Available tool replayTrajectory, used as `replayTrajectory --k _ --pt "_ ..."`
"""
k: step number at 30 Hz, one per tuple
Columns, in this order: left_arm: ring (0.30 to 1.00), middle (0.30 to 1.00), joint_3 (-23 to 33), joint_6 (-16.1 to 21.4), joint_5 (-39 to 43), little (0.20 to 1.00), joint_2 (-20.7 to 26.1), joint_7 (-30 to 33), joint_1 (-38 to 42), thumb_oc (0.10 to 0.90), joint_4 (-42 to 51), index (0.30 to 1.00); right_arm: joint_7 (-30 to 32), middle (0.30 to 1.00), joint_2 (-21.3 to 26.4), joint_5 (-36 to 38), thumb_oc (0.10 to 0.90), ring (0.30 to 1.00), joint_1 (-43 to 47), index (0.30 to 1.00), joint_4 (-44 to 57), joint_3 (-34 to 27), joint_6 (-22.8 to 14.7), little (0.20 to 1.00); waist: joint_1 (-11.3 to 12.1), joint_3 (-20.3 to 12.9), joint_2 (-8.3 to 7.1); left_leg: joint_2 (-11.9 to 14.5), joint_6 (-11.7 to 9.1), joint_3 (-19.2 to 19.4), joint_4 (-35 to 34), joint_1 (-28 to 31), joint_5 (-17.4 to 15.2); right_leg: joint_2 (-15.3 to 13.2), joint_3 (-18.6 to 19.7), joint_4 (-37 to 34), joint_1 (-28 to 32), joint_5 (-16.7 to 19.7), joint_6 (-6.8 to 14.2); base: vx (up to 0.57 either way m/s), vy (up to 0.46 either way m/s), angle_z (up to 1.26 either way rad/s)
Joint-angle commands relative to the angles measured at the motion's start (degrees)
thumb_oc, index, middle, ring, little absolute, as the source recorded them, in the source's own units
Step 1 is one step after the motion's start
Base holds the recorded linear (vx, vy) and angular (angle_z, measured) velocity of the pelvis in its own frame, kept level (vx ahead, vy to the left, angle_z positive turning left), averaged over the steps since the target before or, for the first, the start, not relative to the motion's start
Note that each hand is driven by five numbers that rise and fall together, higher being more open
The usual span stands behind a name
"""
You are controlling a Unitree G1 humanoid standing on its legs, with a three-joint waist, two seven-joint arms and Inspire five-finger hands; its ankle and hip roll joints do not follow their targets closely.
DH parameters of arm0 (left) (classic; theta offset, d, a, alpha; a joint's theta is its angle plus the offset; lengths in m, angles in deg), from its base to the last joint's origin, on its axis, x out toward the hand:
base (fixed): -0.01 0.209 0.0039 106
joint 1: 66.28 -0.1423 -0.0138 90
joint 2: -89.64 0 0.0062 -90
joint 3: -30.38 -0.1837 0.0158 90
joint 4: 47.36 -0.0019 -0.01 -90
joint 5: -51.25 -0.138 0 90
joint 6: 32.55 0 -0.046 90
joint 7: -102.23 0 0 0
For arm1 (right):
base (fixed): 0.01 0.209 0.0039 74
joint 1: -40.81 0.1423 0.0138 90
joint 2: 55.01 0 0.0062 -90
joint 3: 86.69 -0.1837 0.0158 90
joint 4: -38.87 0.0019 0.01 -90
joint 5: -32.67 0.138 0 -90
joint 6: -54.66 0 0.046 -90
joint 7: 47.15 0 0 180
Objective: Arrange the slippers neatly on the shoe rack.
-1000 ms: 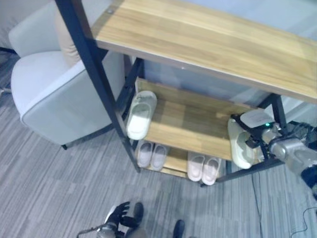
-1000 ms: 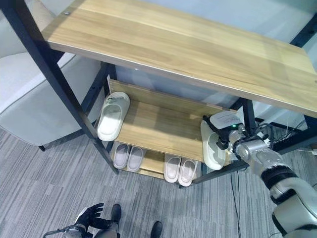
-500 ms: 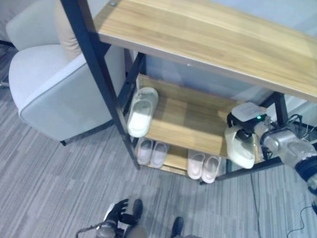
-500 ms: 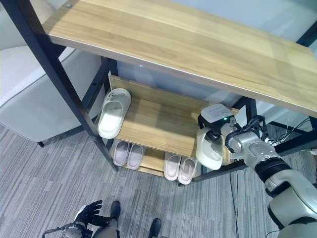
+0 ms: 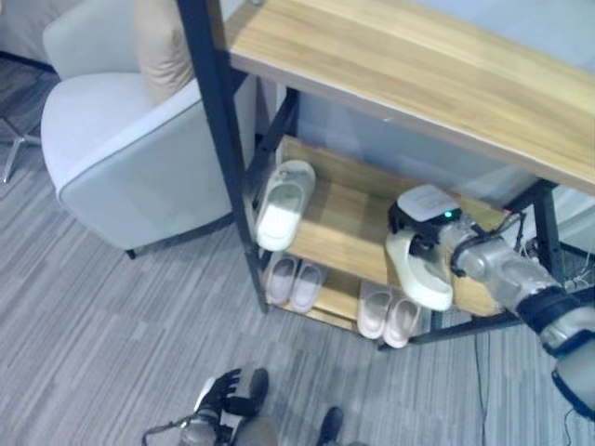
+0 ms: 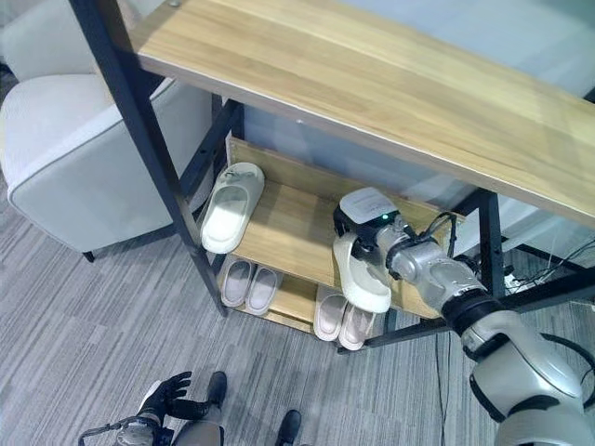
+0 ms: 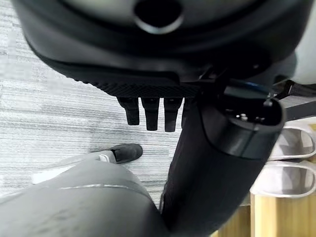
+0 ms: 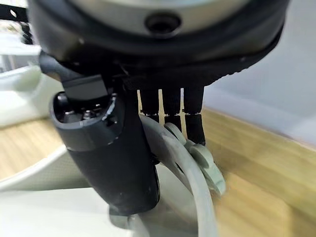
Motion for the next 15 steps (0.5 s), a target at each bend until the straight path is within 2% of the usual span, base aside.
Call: replayTrajectory --k 1,8,15 --pt "0.9 0.9 -3.6 1.4 0.7 0.9 -1.2 1.1 0.5 0.8 -0.8 0.9 6.6 0.3 2.6 3.2 0.4 0.3 11.8 0.3 -2.4 -4.3 1.9 0.3 3.2 -0.9 -0.11 -0.3 -1.3 0.5 0.1 4.4 -6.5 -3.5 0.9 3.8 0.3 -3.8 6.1 0.01 -0.012 0.18" --pt "0.9 0.9 -4.3 1.7 1.6 0.9 -0.7 1.4 0.4 0.8 -1.2 0.9 8.4 0.3 0.9 4.3 0.4 0.3 16.6 0.3 -9.4 -2.5 2.9 0.3 5.1 0.1 -0.79 -0.5 -1.2 -0.8 0.6 3.0 -6.2 -3.7 -0.2 4.1 -0.2 -3.6 6.2 0.01 -0.018 0.16" --pt "0.9 0.9 -5.8 2.1 3.3 0.9 -0.9 2.2 1.8 0.8 -0.2 0.9 10.3 0.3 -0.6 4.9 0.4 0.3 19.9 0.3 -14.6 -2.1 4.7 0.3 6.1 0.7 -0.66 -1.0 -1.2 -2.0 0.8 1.3 -5.8 -3.9 -1.2 4.8 -1.0 -3.7 6.1 0.02 -0.003 0.12"
